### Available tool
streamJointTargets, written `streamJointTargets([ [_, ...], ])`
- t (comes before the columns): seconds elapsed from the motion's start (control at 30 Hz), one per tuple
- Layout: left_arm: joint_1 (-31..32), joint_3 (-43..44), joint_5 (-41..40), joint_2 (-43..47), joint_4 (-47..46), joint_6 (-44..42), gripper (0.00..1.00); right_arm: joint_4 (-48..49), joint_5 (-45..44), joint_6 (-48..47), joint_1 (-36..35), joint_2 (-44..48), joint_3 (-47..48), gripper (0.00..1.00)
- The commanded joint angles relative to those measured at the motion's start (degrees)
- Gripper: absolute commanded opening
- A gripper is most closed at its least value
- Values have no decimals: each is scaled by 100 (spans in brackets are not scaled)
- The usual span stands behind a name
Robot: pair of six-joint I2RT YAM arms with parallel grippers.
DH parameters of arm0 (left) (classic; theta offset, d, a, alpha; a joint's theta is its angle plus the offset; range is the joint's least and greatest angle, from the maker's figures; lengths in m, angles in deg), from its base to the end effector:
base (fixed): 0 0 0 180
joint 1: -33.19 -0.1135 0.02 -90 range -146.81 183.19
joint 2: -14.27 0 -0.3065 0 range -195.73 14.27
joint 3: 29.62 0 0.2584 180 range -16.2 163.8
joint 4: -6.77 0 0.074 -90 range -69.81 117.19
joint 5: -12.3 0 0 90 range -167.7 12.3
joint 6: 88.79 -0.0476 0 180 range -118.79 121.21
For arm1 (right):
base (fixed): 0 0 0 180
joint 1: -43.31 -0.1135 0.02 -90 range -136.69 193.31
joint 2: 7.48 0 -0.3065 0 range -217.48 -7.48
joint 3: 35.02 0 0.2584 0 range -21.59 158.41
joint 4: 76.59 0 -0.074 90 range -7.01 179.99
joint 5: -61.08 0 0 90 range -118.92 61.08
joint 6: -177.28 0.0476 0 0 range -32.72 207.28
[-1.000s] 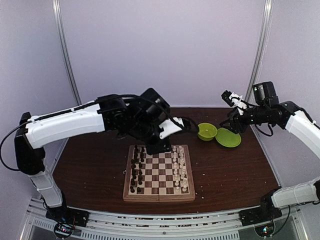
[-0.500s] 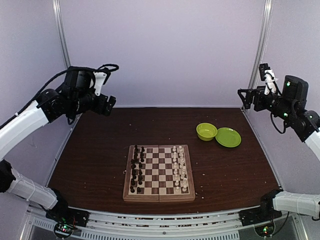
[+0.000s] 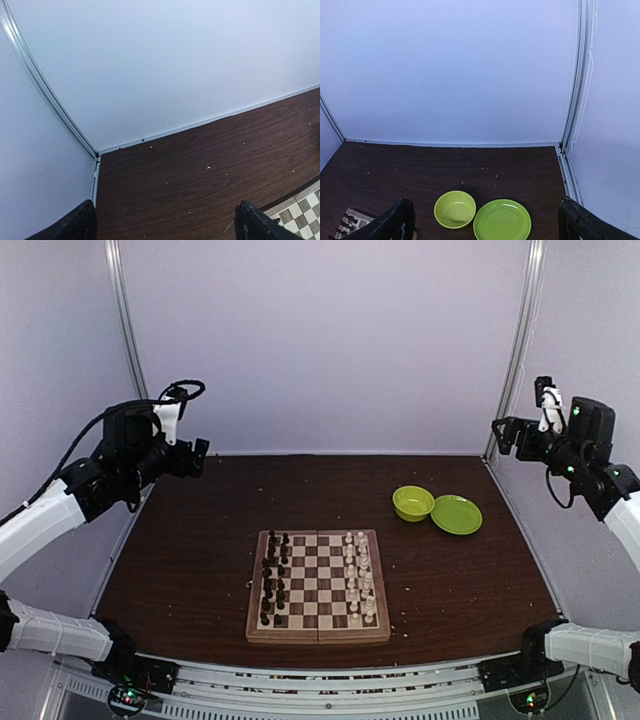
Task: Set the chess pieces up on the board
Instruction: Reset both arms
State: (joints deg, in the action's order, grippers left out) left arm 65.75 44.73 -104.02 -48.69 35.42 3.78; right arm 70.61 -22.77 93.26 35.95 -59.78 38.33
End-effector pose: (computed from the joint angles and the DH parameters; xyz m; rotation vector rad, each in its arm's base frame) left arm 0.2182 -0.1143 0.4029 0.1676 1.8323 0.0012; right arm 0.1903 0.0297 0.4241 -0.0992 1.7794 0.2632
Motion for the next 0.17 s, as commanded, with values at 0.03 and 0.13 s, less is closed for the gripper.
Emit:
streamJointTargets([
  [0.03,-44,227,31,122,-235,-327,98,-238,193,-1,24,-184,641,99],
  [0.13,-45,222,5,177,-170,-415,98,-59,320,68,24,-269,427,100],
])
